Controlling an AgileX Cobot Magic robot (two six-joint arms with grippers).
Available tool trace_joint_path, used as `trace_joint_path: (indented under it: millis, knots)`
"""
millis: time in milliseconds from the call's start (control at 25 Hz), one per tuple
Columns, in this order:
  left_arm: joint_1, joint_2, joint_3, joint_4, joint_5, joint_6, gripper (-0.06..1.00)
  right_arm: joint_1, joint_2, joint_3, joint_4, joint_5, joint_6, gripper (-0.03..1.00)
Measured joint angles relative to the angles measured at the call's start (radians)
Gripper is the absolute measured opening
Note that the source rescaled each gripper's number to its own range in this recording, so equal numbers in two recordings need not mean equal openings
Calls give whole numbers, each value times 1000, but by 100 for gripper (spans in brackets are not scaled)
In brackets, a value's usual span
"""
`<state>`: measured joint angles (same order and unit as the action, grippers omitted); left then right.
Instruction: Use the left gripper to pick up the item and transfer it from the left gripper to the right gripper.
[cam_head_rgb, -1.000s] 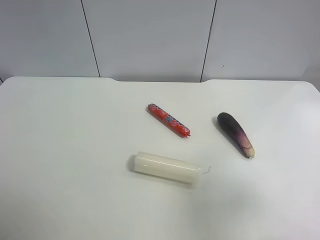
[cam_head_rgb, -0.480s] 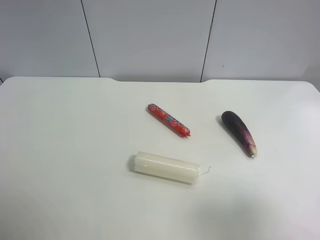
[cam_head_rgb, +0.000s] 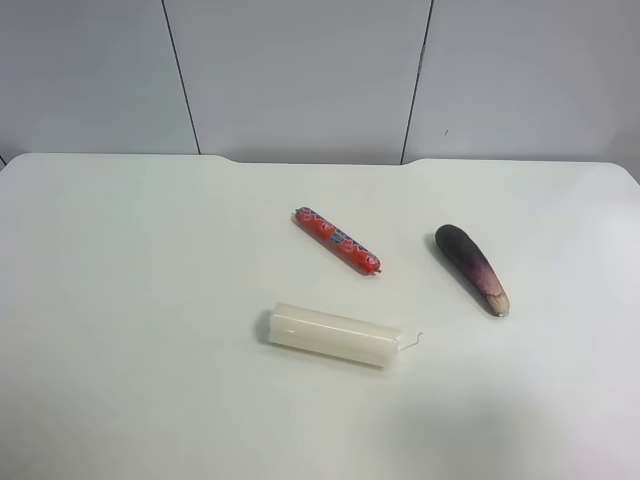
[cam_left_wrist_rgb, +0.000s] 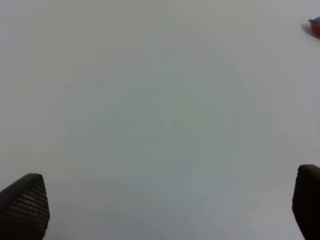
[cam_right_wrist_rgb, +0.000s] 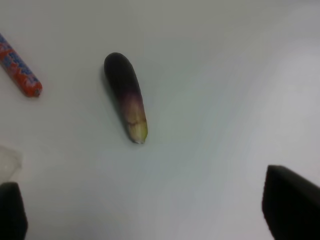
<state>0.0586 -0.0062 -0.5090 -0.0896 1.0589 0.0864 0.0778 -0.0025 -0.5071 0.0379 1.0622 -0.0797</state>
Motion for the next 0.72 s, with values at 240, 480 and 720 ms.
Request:
trace_joint_path:
  millis: [240, 480, 720]
  knots:
    - [46, 0, 0, 0, 0, 0, 99, -68, 0, 0, 0, -1, 0, 90]
    - [46, 0, 0, 0, 0, 0, 99, -86, 0, 0, 0, -1, 0, 90]
    - [46, 0, 0, 0, 0, -1, 99, -86, 0, 0, 0, -1, 0, 90]
